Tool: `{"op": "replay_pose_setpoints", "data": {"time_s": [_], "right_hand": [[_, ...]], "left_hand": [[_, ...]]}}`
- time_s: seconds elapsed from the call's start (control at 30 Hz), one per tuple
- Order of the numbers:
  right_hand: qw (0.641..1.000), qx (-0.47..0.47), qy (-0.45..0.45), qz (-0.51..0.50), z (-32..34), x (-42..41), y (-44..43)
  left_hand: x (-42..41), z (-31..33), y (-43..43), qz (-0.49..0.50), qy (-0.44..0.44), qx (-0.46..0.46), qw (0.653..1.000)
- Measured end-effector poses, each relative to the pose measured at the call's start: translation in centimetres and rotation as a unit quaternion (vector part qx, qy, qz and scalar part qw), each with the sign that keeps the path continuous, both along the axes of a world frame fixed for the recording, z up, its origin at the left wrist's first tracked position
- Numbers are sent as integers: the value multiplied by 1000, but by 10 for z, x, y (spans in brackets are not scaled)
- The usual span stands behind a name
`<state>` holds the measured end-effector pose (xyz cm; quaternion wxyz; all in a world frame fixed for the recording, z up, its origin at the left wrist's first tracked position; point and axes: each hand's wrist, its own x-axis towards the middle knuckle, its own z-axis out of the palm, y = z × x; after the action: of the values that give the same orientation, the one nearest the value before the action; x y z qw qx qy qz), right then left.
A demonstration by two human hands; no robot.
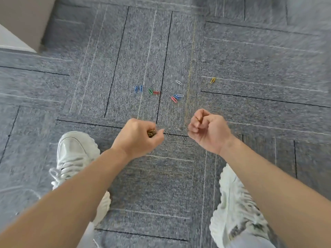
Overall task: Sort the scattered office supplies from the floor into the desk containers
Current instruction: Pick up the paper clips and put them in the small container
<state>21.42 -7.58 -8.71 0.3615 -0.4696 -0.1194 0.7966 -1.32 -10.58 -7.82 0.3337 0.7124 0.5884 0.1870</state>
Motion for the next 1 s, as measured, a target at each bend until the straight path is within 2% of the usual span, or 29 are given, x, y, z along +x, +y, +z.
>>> {"op": "replay_pose_setpoints", "data": {"time_s": [0.07,0.13,0.23,0.3,0.37,0.57,0.6,0.63,0.7,0.73,0.83,0.9,1.0], "right_hand": [[999,-17,12,-34,-15,12,-5],[998,-45,-27,-31,-26,24,-8],[988,-66,-134,25,-38,46,-4],[965,-35,-240,96,-42,55,1],[942,-19,-297,155,-48,57,2],[939,-58,-293,171,-54,43,4],[921,-23,-337,195,-55,42,5],[883,29,-403,237,-57,43,7],[774,129,-521,336,-59,42,11],[729,149,-553,375,-58,39,13],[638,149,-598,461,-61,28,18],[620,153,-606,473,-63,21,22],[646,142,-582,473,-67,17,26]], "left_hand": [[2,-15,-5,2,10,0,1000],[5,-29,-4,10,20,-21,1000],[8,-39,8,36,39,-54,997],[11,-41,19,50,45,-53,996],[16,-39,28,56,42,-49,996],[25,-44,46,75,30,-92,992],[26,-45,48,73,24,-96,992],[27,-47,50,67,20,-97,993],[27,-49,54,57,14,-97,994],[27,-51,55,53,12,-100,994],[20,-56,56,34,18,-110,993],[14,-58,55,34,25,-122,992],[6,-56,56,50,30,-127,990]]}}
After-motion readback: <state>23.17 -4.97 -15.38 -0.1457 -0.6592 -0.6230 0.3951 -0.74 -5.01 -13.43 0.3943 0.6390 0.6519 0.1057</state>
